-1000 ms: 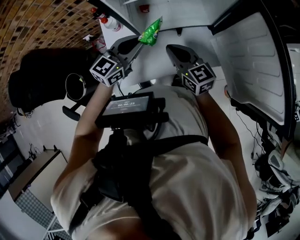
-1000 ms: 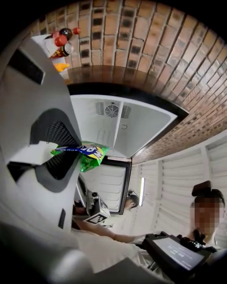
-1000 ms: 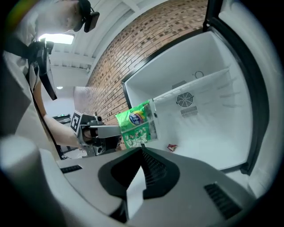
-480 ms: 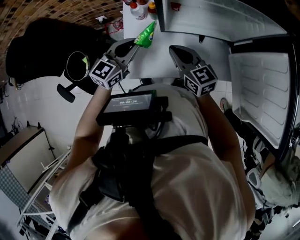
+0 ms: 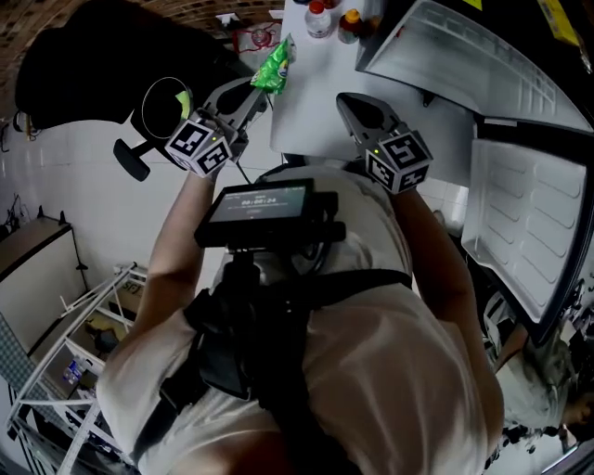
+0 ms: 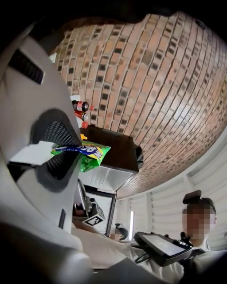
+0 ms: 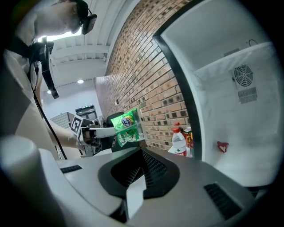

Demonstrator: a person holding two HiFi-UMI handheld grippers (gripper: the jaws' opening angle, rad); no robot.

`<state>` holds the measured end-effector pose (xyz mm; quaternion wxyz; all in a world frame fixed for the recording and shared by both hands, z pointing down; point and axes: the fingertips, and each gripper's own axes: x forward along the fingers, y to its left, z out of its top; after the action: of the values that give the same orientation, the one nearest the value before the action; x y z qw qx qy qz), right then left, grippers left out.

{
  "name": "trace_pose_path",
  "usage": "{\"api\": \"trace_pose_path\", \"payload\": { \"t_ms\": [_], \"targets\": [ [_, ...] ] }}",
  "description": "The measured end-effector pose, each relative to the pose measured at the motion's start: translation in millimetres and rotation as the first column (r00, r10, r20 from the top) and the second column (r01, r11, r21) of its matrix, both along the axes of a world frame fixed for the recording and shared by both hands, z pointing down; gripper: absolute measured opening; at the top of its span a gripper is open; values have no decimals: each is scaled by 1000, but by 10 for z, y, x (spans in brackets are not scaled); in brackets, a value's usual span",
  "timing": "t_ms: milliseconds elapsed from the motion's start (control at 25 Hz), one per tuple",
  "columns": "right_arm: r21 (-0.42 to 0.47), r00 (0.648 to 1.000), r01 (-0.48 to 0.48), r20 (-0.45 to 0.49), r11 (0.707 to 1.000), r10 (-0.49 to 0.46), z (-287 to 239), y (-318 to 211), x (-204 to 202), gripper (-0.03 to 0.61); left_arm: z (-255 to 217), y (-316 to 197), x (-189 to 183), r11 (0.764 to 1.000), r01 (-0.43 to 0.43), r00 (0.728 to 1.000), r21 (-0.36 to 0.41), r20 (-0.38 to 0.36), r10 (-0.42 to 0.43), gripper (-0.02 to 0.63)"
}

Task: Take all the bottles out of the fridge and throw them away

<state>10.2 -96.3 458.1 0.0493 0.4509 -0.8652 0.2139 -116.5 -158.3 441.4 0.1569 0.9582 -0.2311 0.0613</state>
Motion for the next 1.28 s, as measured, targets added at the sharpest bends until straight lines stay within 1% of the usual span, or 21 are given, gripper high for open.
{"api": "trace_pose_path", "payload": {
  "t_ms": [120,360,560,680,760,1000,1160,1280],
  "targets": [
    [-7,999,37,-7,999,-37,6,-79,-205,-8,63,-104,-375,996,77,997,-35,-25,-78,40],
    [-21,995,98,-14,995,-98,53,-190,-575,-8,193,-230,-1020,983,183,983,-13,32,-183,40],
    [-17,990,143,-8,990,-143,14,-315,-934,-8,293,-329,-1617,957,289,955,-14,66,-288,40],
    [-20,986,167,-9,986,-167,31,-365,-1120,-8,417,-389,-1974,934,355,933,-44,76,-351,40],
    [-21,984,179,-11,984,-180,38,-393,-1236,-8,516,-421,-2231,914,400,915,-66,88,-394,40],
    [-23,983,184,-17,983,-185,42,-467,-1528,-8,864,-510,-3044,838,532,844,-122,154,-513,40],
    [-32,985,169,-21,985,-169,75,-487,-1631,-8,1100,-574,-3444,800,586,803,-131,222,-552,40],
    [-37,987,158,-27,987,-159,80,-497,-1696,-8,1298,-626,-3683,786,604,781,-130,294,-551,40]
  ]
}}
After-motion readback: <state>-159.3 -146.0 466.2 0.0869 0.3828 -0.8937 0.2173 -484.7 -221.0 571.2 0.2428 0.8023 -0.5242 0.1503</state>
